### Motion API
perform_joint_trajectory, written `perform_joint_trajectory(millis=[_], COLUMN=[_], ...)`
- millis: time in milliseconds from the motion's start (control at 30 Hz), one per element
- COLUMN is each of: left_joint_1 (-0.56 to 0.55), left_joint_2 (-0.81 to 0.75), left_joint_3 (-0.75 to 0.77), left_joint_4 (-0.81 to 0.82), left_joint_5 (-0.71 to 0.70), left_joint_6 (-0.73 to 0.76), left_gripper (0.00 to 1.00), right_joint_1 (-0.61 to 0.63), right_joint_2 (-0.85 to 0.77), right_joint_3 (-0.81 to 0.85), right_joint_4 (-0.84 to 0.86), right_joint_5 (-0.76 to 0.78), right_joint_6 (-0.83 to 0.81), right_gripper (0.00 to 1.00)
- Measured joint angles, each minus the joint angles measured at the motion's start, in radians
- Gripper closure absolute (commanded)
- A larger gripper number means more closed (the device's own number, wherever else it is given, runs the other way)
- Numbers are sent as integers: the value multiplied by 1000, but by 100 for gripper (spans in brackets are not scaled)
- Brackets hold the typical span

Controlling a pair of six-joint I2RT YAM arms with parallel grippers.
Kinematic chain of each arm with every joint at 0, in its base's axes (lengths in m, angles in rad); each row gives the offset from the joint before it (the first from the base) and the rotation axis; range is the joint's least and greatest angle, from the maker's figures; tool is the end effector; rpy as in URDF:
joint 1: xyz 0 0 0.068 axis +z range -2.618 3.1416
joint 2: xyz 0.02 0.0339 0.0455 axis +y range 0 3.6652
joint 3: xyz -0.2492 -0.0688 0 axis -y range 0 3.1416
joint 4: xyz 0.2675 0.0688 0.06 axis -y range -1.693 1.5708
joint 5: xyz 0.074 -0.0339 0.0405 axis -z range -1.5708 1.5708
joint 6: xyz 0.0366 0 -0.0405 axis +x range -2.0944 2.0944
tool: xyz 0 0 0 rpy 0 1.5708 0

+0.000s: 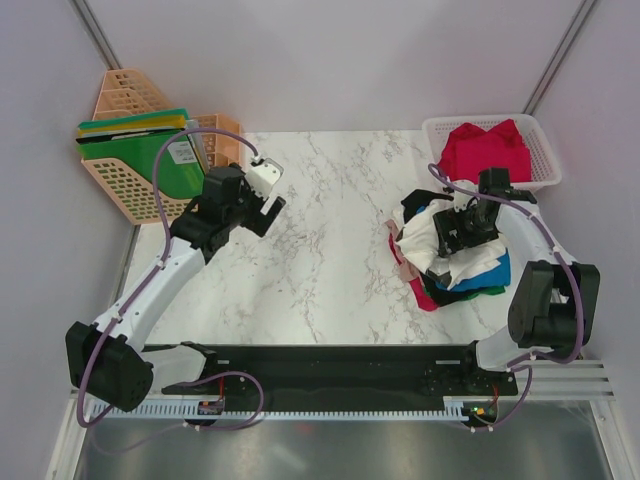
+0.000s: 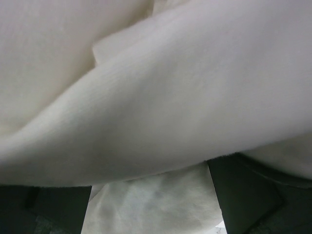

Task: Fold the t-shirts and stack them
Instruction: Put the neatly folded tshirt into the corner of the board with both arms

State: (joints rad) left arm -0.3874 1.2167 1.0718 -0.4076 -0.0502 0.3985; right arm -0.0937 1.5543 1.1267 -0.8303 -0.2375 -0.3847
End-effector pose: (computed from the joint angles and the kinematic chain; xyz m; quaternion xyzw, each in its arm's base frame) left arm 0.2794 -0.1120 0.3100 0.3229 0.8110 0.0246 0.4871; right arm 0.3173 -0.0212 0.2021 -0.1605 0.9678 0.0770 0.1780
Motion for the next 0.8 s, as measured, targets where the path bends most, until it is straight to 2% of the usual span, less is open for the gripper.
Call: perform_joint_trajectory(millis=[200, 800], left_joint_1=[0, 6], left_joint_2=[0, 21], left_joint_3=[0, 0], left_joint_4=[0, -1], left_joint_5=[0, 8], left_joint_6=[0, 0], left_gripper=[0, 0], right_joint_1=[-37, -336], right_joint_2=[35, 64], right_joint_3=[14, 41], right_joint_4=[10, 112], right_joint_5=[-1, -59], right_joint_6=[-2, -98], right_gripper=[2, 2])
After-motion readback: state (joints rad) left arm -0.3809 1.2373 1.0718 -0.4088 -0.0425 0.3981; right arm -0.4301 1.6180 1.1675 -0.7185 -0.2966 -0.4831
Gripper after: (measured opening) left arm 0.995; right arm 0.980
